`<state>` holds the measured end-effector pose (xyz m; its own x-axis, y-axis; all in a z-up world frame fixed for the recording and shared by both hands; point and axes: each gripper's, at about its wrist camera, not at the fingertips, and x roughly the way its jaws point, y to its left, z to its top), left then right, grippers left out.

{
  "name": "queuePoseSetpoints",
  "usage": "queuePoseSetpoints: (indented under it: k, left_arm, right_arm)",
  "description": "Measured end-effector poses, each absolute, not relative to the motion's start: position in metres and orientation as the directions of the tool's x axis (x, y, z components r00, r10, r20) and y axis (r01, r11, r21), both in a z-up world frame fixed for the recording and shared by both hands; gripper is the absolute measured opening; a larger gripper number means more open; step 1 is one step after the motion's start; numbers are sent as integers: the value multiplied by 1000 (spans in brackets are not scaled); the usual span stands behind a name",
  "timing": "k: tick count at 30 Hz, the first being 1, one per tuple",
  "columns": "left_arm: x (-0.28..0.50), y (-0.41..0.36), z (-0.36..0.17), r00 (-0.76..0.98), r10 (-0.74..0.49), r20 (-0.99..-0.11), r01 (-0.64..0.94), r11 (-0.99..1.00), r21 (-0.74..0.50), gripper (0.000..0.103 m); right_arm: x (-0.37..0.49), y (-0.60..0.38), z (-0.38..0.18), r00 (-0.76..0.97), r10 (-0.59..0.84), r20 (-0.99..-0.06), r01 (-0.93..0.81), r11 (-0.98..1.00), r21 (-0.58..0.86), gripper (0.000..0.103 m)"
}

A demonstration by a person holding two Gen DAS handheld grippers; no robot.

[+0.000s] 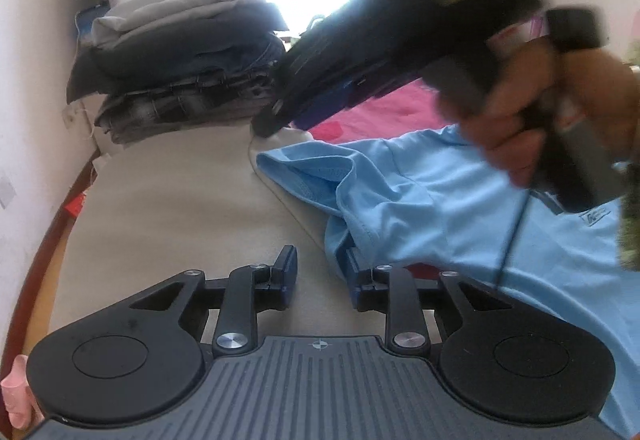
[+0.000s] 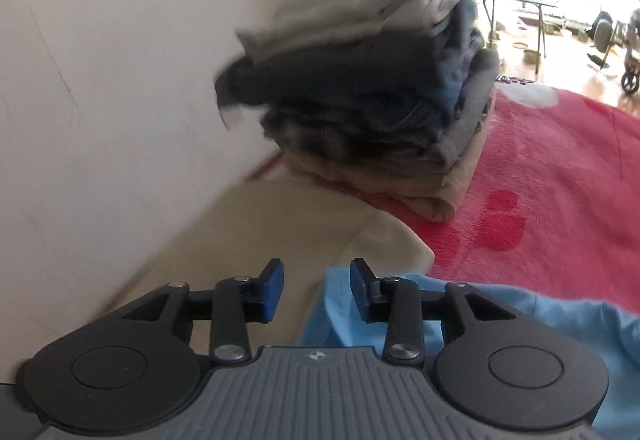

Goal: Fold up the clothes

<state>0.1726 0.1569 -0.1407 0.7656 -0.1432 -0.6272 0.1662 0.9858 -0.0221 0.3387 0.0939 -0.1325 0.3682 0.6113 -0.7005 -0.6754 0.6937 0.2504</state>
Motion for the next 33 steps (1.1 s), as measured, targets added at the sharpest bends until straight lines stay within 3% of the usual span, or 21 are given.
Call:
queuePoseSetpoints:
  k: [2,3,4,6,8,14,21,26,27,28,30,33]
  left_arm:
    - [174,158,-143,764,-148,-628,168,985,-29,29]
    - [175,157,-145,761,-146,-632,166,986,-27,29]
    - [176,157,-147,763,-143,-630,163,986,-26,28]
    - [177,158,-150,764,-138,-630,154,988,-29,26]
    - [178,159,-150,762,-135,-634,143,989,-40,11]
    - [184,176,-147,718,-190,-669,110,981,-160,1]
    - [191,194,-148,670,-271,-691,71,950,-304,0]
    - [193,197,-147,661,-292,-692,63,940,-336,0]
    - [193,198,-147,659,-295,-692,62,938,-340,0]
    - [194,199,-147,659,-297,-691,60,937,-345,0]
    - [196,204,-147,656,-302,-692,52,932,-358,0]
    - [197,208,-146,655,-302,-693,37,928,-370,0]
  right_arm:
    - [342,107,-143,367,569,-736,-673,709,211,34]
    - [344,108,-148,363,555,-748,-666,716,209,17]
    - [345,107,-151,368,554,-747,-656,724,214,5]
    - [345,98,-149,398,585,-707,-630,734,253,4]
    - [344,83,-141,436,645,-628,-603,727,328,4]
    - [355,69,-143,507,722,-472,-535,692,484,4]
    - [368,94,-178,492,718,-491,-529,695,487,4]
    - [378,103,-198,428,703,-568,-490,709,508,7]
    - [380,103,-195,415,711,-568,-482,701,526,14]
    - [383,102,-192,397,723,-565,-473,689,550,29]
    - [385,99,-184,387,748,-539,-460,663,590,43]
    - [387,99,-170,399,756,-519,-465,654,596,48]
